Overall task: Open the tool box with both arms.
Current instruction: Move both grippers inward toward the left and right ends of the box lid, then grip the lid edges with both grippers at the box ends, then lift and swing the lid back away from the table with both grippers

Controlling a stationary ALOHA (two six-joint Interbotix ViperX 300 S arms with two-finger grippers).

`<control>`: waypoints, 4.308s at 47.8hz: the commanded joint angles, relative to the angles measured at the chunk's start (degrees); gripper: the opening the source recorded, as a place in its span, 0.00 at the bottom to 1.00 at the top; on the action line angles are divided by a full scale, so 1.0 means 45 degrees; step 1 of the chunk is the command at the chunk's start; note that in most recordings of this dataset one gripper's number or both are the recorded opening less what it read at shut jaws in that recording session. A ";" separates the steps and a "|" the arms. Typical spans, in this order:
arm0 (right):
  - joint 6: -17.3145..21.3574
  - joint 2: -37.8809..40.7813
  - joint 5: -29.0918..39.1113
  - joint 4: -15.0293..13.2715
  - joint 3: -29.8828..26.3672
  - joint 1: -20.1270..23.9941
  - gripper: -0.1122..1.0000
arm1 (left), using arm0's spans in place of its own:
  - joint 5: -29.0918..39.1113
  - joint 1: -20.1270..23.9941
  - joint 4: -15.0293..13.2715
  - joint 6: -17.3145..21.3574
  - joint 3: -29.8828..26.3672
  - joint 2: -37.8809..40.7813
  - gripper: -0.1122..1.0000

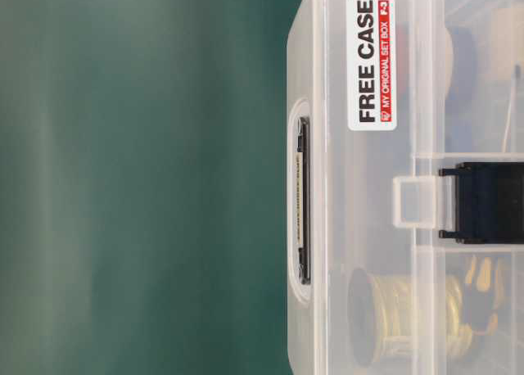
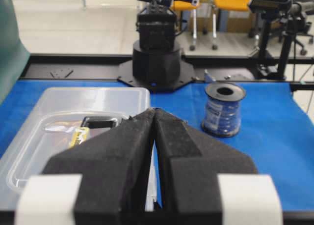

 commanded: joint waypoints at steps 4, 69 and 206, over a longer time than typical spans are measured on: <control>0.0059 0.0098 0.0234 -0.0020 -0.0430 -0.0137 0.10 | 0.0645 0.0059 -0.0313 0.0645 -0.0215 0.0059 0.10; 0.0156 0.5352 0.3965 0.0645 -0.0781 -0.3008 0.86 | 0.3184 0.2871 -0.0371 0.0957 0.0273 0.4570 0.87; 0.0020 0.4648 0.3574 0.0176 -0.3105 -0.5293 0.86 | 0.1543 0.5391 -0.0352 0.0996 -0.0762 0.3184 0.87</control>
